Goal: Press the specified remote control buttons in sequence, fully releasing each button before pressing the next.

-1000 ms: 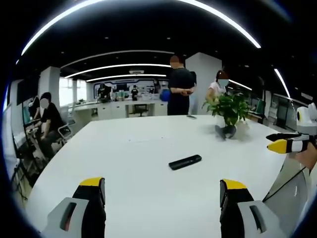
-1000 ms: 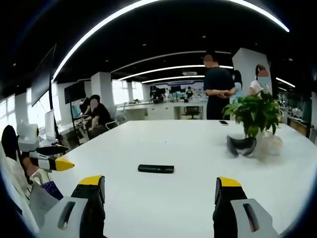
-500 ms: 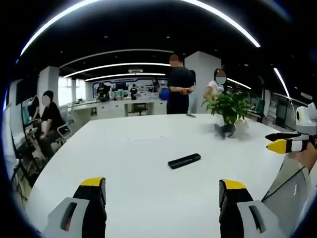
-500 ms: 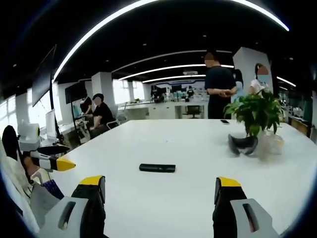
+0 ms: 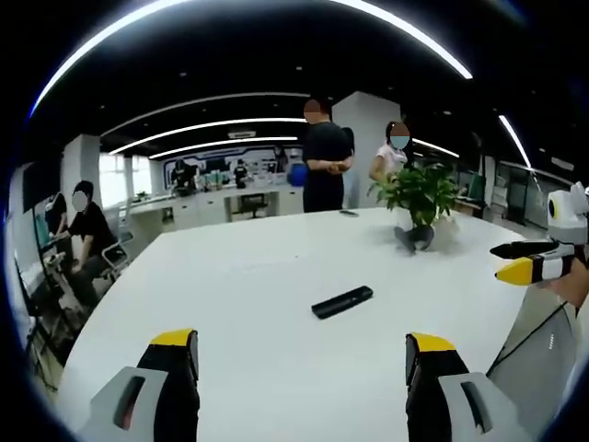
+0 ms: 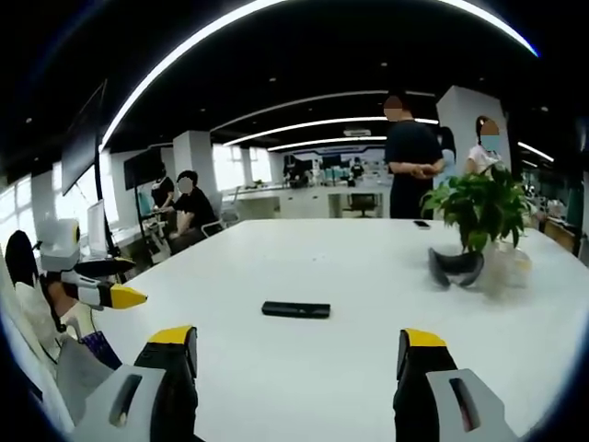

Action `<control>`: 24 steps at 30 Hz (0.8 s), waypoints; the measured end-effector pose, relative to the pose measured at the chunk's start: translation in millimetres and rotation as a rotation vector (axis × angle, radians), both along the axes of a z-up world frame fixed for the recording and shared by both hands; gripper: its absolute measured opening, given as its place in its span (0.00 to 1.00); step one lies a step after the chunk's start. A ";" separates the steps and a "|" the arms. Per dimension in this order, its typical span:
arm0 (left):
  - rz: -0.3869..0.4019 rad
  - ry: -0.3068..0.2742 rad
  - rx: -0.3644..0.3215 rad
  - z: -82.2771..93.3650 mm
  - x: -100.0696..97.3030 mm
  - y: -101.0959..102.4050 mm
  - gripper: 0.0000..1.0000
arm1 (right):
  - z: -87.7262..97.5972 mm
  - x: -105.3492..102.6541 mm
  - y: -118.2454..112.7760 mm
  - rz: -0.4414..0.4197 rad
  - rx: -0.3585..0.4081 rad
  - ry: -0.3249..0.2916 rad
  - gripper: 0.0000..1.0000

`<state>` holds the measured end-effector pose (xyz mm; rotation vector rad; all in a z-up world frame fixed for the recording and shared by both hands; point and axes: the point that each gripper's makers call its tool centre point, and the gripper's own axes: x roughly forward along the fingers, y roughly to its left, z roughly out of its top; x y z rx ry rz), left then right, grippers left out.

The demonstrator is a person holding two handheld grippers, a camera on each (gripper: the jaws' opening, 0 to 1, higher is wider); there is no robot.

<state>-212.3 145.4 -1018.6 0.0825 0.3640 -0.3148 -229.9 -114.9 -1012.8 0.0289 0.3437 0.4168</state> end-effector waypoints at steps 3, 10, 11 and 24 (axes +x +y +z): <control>-0.016 -0.008 0.015 3.1 6.2 -3.3 0.97 | 2.1 1.3 1.1 0.005 0.003 -0.006 0.88; -0.052 -0.021 0.031 10.4 23.3 -17.2 0.97 | 2.3 1.2 1.6 0.019 0.008 0.003 0.79; -0.059 -0.018 0.034 10.5 26.5 -20.3 0.97 | 1.0 0.3 2.2 0.026 0.013 0.012 0.75; -0.149 -0.003 0.108 6.3 56.8 -39.4 0.97 | -6.5 -5.5 5.9 0.069 0.050 0.076 0.37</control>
